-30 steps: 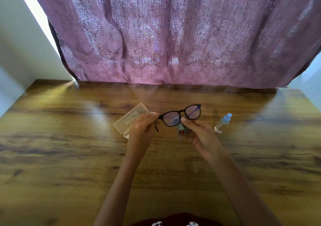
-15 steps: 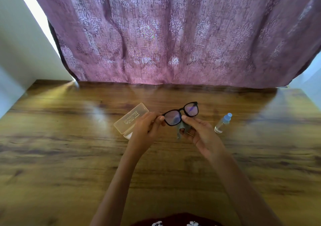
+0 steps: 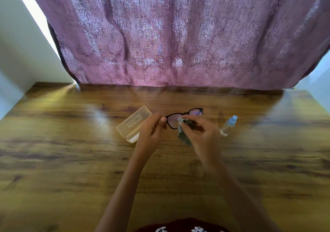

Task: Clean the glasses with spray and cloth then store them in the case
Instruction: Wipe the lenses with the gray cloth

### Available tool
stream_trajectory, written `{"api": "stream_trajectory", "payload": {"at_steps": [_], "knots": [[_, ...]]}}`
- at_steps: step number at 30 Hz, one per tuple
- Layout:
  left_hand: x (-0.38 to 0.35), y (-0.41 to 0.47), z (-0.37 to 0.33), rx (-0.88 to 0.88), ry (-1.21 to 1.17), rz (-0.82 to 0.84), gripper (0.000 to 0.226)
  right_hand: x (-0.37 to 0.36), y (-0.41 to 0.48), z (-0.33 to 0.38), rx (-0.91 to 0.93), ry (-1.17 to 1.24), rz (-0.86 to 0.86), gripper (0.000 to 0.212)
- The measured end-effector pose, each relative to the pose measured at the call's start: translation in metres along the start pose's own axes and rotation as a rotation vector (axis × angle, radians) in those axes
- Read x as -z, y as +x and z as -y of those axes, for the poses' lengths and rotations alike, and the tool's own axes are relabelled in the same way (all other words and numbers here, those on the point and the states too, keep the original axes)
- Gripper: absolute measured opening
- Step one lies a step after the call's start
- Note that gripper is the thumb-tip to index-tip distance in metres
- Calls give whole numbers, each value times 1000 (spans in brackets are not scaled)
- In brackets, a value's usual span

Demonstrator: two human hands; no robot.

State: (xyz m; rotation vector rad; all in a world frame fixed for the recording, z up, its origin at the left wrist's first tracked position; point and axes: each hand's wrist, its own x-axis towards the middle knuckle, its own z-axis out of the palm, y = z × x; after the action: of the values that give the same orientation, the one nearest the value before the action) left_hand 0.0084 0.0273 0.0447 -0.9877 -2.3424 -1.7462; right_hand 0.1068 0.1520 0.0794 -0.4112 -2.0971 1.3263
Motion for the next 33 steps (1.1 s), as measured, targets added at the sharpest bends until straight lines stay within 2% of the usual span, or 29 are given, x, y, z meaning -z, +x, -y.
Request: {"api": "stream_trajectory", "payload": {"at_steps": [4,9,16,22,26,30,33], "knots": [[-3,0,2,-19,-10,-1,30,-8,5,-9,342,-319,-66,19],[-1,-2,3,-21,-45,-18,29,-12,-3,-20,522,-448,-71,25],[-4,0,-5,-43,-78,25,19,-19,-1,-9,543,-448,-38,22],[-4,-1,-4,2,-126,-43,32,-16,12,-12,439,-448,-95,25],[-4,1,-1,27,-98,-59,40,-16,1,-14,490,-449,-60,25],[-5,1,-4,7,-83,-22,35,-23,0,-8,545,-443,-12,25],[-5,0,-5,-6,-76,-20,32,-24,11,-6,509,-438,-30,24]]}}
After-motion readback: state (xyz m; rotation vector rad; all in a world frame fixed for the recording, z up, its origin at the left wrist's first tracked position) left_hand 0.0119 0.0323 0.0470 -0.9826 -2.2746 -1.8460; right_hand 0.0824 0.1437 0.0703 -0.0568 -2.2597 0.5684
